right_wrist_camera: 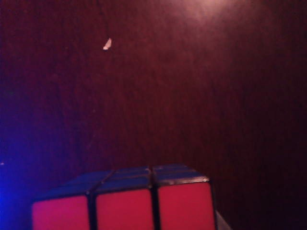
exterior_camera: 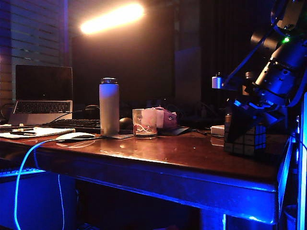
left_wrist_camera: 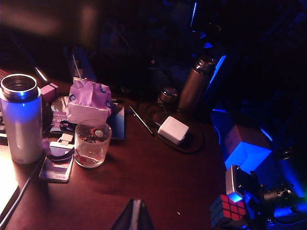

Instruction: Stack the Rubik's Cube on top of the glass cup.

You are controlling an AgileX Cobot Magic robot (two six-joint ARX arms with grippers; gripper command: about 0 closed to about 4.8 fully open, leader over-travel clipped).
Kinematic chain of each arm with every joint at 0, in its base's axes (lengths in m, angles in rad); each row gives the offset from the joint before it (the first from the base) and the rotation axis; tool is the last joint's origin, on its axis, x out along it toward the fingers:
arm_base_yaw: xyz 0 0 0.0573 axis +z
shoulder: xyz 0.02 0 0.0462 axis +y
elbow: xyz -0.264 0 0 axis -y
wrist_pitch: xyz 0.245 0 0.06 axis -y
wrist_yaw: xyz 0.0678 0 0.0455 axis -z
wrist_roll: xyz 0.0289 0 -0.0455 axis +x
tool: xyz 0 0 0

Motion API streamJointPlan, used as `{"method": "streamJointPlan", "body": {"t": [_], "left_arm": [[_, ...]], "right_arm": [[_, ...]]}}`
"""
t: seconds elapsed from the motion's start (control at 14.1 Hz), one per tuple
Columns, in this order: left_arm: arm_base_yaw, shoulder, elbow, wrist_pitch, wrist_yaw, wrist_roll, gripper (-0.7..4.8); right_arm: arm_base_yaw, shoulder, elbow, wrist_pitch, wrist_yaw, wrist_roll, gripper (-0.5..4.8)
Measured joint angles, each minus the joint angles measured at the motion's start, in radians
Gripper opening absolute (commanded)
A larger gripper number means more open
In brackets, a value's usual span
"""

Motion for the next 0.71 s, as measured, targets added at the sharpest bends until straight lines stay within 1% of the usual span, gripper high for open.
{"method": "streamJointPlan", "body": {"t": [0.07, 0.21, 0.28, 0.43, 0.64, 0.71], "left_arm": [[0.0, 0.0, 0.0, 0.0, 0.0, 0.0, -0.03], [0.0, 0.0, 0.0, 0.0, 0.0, 0.003, -0.03], [0.0, 0.0, 0.0, 0.0, 0.0, 0.004, -0.03], [0.0, 0.003, 0.0, 0.0, 0.0, 0.004, -0.03], [0.0, 0.009, 0.0, 0.0, 0.0, 0.004, -0.03], [0.0, 0.014, 0.0, -0.005, 0.0, 0.004, -0.03]], "right_arm": [[0.0, 0.0, 0.0, 0.01, 0.0, 0.028, 3.05], [0.003, 0.006, 0.004, 0.092, 0.001, 0.113, 3.05], [0.01, 0.008, 0.038, 0.131, 0.006, 0.148, 3.05], [0.034, 0.005, 0.105, 0.241, 0.012, 0.164, 3.05], [0.1, 0.064, 0.218, 0.436, 0.095, 0.172, 3.05], [0.112, 0.103, 0.263, 0.46, 0.108, 0.179, 3.05]]}}
